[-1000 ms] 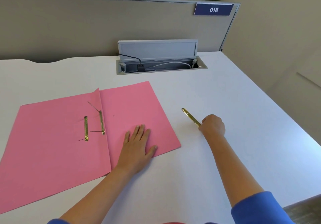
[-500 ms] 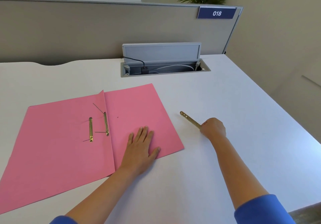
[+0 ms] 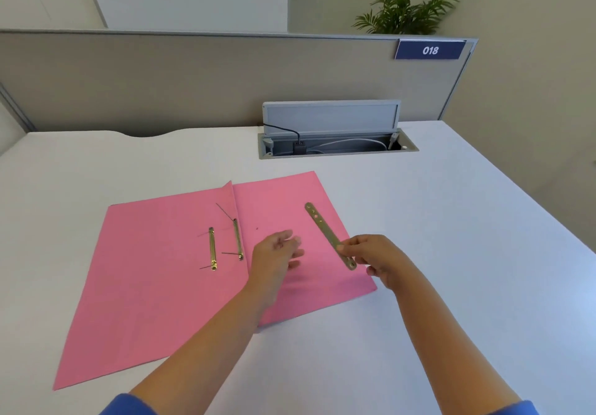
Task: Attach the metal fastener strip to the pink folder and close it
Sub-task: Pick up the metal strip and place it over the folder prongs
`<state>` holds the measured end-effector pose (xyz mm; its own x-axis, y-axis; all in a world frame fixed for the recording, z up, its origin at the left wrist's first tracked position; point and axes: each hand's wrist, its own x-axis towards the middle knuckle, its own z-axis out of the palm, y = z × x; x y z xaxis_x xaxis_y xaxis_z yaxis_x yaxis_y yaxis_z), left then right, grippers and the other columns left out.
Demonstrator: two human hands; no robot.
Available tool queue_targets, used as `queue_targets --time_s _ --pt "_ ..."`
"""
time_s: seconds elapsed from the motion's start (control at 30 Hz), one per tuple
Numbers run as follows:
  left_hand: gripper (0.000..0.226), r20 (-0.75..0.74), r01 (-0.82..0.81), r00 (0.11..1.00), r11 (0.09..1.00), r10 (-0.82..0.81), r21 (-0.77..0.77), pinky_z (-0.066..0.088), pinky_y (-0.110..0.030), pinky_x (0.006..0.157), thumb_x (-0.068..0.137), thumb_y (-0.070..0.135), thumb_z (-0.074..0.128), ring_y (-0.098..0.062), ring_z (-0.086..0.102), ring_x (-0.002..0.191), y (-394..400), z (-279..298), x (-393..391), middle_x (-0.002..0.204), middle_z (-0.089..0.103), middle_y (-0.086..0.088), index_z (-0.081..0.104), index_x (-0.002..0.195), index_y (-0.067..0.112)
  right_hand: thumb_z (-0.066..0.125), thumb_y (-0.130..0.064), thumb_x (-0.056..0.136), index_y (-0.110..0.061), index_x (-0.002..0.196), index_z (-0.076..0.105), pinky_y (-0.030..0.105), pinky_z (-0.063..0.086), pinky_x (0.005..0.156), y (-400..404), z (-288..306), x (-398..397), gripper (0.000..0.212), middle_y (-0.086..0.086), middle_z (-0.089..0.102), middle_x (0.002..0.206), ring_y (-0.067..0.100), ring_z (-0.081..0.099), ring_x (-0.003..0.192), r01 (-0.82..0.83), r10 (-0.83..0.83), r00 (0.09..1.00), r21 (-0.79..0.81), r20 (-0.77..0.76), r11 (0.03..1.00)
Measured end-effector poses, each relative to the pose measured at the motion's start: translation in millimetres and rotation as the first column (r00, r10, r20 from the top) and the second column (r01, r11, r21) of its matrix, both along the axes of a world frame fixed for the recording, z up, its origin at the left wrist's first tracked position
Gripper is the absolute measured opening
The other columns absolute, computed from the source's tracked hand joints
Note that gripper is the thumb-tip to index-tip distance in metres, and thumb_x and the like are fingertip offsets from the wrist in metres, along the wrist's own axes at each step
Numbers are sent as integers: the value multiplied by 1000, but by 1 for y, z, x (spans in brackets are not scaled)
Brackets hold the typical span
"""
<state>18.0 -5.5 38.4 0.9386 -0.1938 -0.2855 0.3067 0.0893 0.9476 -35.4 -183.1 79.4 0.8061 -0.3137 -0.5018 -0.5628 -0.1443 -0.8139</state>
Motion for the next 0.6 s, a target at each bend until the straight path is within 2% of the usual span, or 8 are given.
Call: queue_targets --time_s 0.1,0.23,0.4,0.6 --pt "16 -173 11 984 989 -38 -150 56 -22 55 83 11 64 -16 70 65 21 14 3 83 72 -10 63 97 3 70 -17 78 -19 75 69 24 27 54 35 3 7 4 -3 58 65 10 44 64 -72 72 997 56 -13 996" --pt "5 -232 -33 973 975 -20 -220 57 -22 51 81 4 64 -14 69 56 49 19 5 62 73 -5 66 86 2 69 -16 79 -18 75 70 24 26 53 76 2 18 5 -4 56 59 10 43 61 -138 138 990 87 4 987" --pt "7 -263 -100 964 975 46 -197 55 -21 48 79 -3 63 -13 66 48 80 20 12 53 70 -5 65 79 3 69 -18 79 -19 75 69 24 27 55 111 -1 28 4 -3 59 64 10 47 64 -198 199 980 102 2 975" --pt "7 -243 -87 969 988 54 -130 56 -22 49 78 -3 64 -12 65 48 109 17 22 55 69 -5 65 83 2 63 -20 83 -16 78 69 24 36 60 137 -3 41 9 -2 63 72 11 50 68 -198 195 980 164 34 966"
